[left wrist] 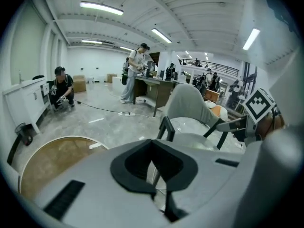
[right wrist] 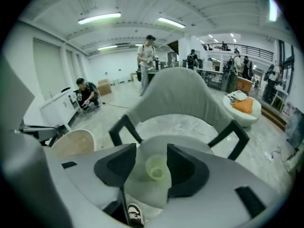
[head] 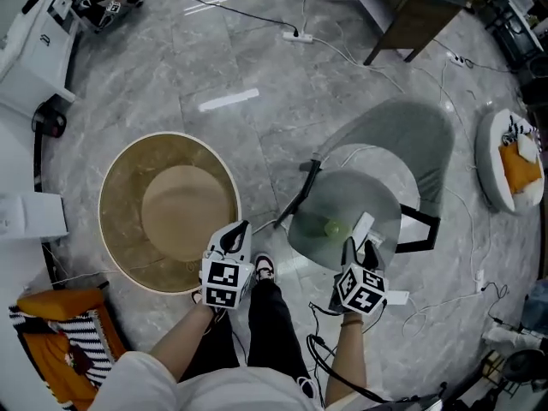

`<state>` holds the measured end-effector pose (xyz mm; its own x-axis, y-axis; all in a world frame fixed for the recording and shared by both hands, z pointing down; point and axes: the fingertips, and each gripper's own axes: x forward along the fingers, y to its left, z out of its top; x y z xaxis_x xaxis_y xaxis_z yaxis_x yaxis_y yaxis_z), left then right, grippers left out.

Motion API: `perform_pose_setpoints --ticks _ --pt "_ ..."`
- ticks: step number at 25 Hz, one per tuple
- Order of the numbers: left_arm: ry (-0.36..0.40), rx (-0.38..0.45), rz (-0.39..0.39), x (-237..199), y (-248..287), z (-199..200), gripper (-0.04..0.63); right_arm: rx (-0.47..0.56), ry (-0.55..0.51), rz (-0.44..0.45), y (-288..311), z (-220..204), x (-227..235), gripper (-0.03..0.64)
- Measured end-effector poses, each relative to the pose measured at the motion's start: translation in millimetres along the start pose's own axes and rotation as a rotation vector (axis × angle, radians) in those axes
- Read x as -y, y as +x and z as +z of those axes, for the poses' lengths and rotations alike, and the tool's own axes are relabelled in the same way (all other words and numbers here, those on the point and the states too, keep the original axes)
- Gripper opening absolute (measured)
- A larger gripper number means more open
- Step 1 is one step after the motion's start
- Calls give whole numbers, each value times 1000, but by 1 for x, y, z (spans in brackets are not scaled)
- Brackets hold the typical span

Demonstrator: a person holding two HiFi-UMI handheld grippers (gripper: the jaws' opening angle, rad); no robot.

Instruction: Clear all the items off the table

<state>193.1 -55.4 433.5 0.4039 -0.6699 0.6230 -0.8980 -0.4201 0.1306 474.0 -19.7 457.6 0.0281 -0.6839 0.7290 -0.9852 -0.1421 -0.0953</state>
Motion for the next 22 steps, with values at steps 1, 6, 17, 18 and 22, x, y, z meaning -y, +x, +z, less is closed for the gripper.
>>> perform_pose_setpoints --ticks 1,6,17,18,22 --pt "-28 19 18 -11 -15 7 3 17 -21 37 -8 10 -24 222" --pt "-141 134 106 -69 -107 40 3 119 -126 225 -59 59 -150 187" --pt "-250 355 418 -209 -323 50 3 366 -332 508 -162 110 -388 26" --pt "-257 370 439 -217 -339 49 3 395 -349 517 -172 114 -402 25" --pt "-248 415 493 -237 -388 45 3 455 -362 538 -205 122 -442 25"
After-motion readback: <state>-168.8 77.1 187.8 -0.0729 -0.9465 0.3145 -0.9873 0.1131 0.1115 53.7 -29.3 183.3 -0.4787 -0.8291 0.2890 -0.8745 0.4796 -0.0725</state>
